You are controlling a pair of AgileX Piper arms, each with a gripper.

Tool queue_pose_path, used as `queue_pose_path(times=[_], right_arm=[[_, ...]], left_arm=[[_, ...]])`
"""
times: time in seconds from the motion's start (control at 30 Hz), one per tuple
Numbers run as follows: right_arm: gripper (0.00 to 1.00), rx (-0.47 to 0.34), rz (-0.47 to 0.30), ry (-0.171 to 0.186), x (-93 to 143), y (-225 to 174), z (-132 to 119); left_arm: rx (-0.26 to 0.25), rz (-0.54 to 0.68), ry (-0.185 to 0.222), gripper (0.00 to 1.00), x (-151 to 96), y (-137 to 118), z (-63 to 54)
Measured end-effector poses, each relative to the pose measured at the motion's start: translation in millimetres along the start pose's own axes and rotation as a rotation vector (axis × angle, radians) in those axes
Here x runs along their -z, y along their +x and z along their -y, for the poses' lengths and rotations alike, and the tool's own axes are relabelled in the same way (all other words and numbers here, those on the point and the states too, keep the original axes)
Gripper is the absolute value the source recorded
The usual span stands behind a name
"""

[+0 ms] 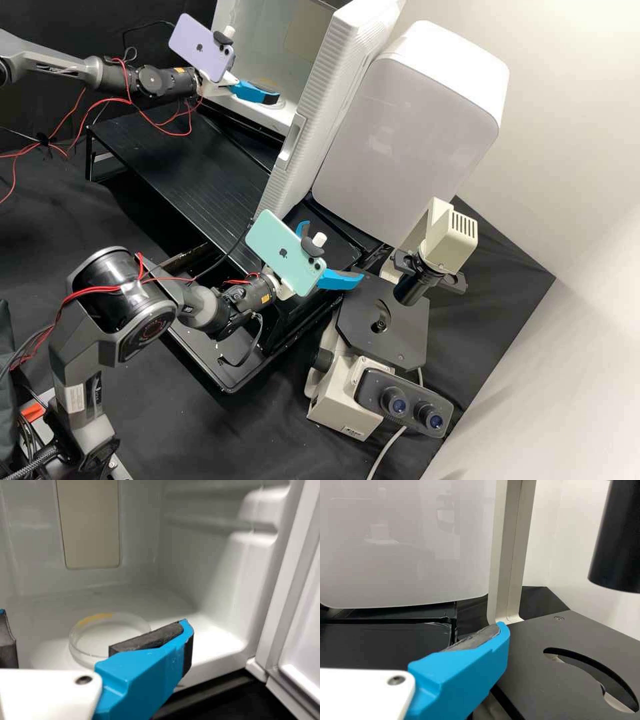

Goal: Take the petri dish out of the incubator

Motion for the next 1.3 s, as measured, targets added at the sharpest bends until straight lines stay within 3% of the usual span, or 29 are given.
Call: queue_pose_path(times=[0.2,0.4,0.53,0.87,1.1,1.3], right_arm=[[1.0,0.0,0.0,0.0,0,0,0],[1.0,0.0,0.0,0.0,0,0,0],[1.0,0.0,0.0,0.0,0,0,0],[1.0,0.0,0.0,0.0,0,0,0],[1.0,0.0,0.0,0.0,0,0,0],[1.0,0.0,0.0,0.0,0,0,0]], left_arm=[[0.05,-0.023,-0.028,1.0,-5,4,-1.6],[0.052,-0.012,-0.041,1.0,-16,6,-11.1],[0.054,0.003,-0.044,1.0,-24,9,-11.2],[0.072,0.01,-0.053,1.0,-31,17,1.3],[0.046,0.014,-0.043,1.0,-27,15,13.9],[-0.034,0.011,-0.137,1.0,-13,3,31.5]])
